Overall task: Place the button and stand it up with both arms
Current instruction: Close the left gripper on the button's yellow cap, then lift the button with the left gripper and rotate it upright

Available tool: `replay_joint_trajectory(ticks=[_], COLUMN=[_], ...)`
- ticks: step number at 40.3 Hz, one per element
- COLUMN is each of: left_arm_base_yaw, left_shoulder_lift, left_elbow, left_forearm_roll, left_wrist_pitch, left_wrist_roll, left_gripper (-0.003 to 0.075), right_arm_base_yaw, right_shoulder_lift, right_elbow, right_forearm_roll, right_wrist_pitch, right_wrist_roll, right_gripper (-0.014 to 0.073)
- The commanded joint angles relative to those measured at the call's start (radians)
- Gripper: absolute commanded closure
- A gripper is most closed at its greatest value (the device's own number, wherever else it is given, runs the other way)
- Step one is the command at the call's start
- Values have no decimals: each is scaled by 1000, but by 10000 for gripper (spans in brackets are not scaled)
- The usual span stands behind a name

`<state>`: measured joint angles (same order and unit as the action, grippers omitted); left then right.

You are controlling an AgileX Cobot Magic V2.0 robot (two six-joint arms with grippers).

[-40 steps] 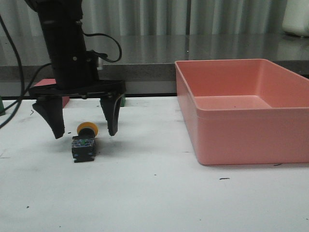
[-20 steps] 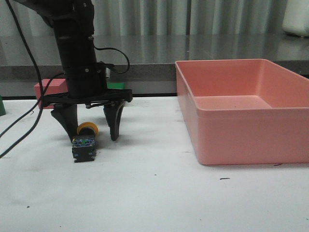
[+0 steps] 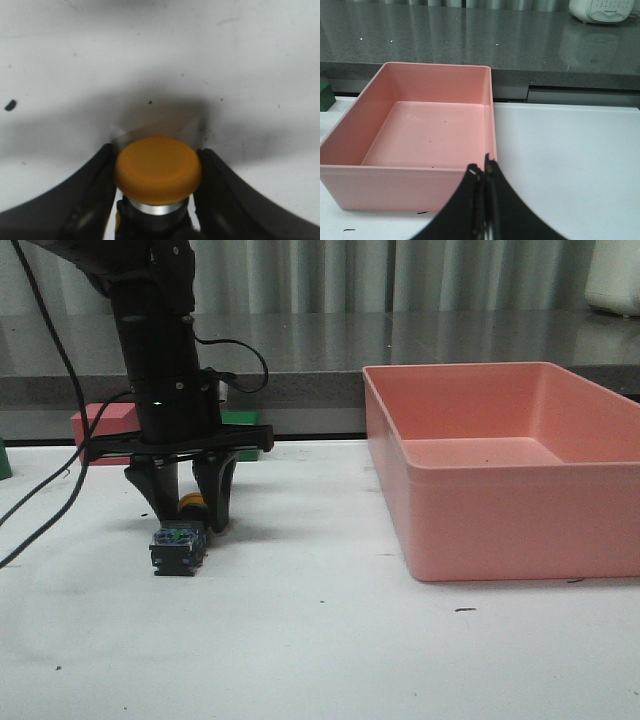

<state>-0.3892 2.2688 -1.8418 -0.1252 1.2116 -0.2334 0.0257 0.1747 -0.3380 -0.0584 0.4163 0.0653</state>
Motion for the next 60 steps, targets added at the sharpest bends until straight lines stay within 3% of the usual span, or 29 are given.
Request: replay_joint_trajectory(ticks=[1,9,14,23,30,35,42,46,55,60], left_arm_base_yaw=[4,2,2,12,60,81,81,81,81,81], left_shoulder_lift=[-63,-113,-230,-522,-711,-785,-781,-749,-652,-592], left_elbow=[-21,-17,60,422,765,988,1198,1261,1277,1277], left_forearm_roll=[8,21,55,152,162,164,177,177,177,177], left_wrist_pitch=[50,36,-109,-598,-1065,-1440,-1855,-1974,-2038,-2141], left_wrist_roll=[7,63,63,57,57,57,63,63,63,63], left_gripper=[554,554,554,554,554,554,554,554,554,554], right_arm_base_yaw=[-4,-4,-4,-4,-4,-4,-4,-4,-4,-4], right_shoulder_lift=[8,8,8,8,8,8,8,8,8,8], right_elbow=[-26,-26,-26,-26,-26,-26,-26,-26,-26,-26], right_forearm_roll=[-16,-16,-16,-16,-16,-16,-16,-16,-16,-16], right_wrist_pitch=[-86,-86,-86,-86,-86,-86,-86,-86,-86,-86], right_wrist_roll=[-10,-10,-10,-10,-10,-10,-10,-10,-10,-10], right_gripper=[655,655,655,655,655,655,655,655,655,655])
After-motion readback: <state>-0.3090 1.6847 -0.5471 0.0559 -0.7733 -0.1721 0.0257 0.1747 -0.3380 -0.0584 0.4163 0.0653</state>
